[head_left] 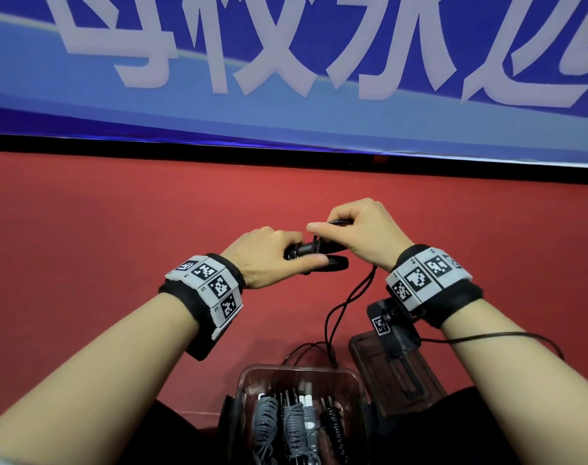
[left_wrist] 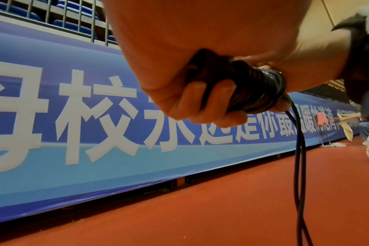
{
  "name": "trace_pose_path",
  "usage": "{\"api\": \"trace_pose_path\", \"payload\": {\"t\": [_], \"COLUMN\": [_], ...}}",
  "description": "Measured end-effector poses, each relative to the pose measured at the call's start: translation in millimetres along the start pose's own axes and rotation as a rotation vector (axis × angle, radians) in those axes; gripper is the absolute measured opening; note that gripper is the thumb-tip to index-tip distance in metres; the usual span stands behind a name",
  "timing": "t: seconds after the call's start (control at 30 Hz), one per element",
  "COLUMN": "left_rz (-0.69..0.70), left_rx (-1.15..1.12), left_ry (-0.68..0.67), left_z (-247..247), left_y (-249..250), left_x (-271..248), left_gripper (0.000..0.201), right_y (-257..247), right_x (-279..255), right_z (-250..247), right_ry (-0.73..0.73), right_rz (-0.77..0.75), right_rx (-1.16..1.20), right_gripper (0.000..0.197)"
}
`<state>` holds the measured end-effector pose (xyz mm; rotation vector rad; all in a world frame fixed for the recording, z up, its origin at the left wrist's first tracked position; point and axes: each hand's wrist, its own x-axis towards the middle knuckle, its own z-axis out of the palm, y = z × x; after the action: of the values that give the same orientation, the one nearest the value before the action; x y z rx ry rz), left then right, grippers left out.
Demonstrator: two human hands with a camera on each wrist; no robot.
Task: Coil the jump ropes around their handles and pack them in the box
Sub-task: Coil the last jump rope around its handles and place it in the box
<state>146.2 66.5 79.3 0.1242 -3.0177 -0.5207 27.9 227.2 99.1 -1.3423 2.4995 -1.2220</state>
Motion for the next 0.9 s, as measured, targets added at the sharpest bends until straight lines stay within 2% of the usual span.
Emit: {"api": "trace_pose_path", "payload": {"t": [0.13,0.3,0.43,0.57,0.63,0.7,0.77,0.9], "left_rz": [0.023,0.064,0.118,0.11,0.09,0.056,0.012,-0.081], "left_rx": [0.199,0.201,0.146,0.009,-0.109,-0.252,-0.377,-0.519], "left_ry": [-0.03,-0.02,-0.02,0.0,0.01,0.028,0.066,0.149], "left_z": [1,0,-1,0,1,0,-1,-5], "left_y": [7,15,20,20,20,21,24,23], "left_x": [0,-4,-6,-7,-6,-6,-5,-1], "left_gripper": [0.059,0.043,0.035,0.03,0.026,0.023,0.025,0.023], "right_y": [0,6,16,29,31,28,23,12], "right_x": [-2,-1,1,-3,-4,-6,-6,-1], "right_z": [2,0,-6,-5,1,11,22,34], "right_ry": [-0.08,-0.155,-0.25,-0.303,-0.29,-0.307,-0.323,-0.255], "right_rz": [0.038,0.112,0.23,0.33,0.327,0.311,0.324,0.381], "right_rx": [0.004,0.074,0.25,0.46,0.41,0.319,0.292,0.361], "right_gripper": [0.04,0.032,0.034,0.035,0.033,0.021,0.034,0.037]}}
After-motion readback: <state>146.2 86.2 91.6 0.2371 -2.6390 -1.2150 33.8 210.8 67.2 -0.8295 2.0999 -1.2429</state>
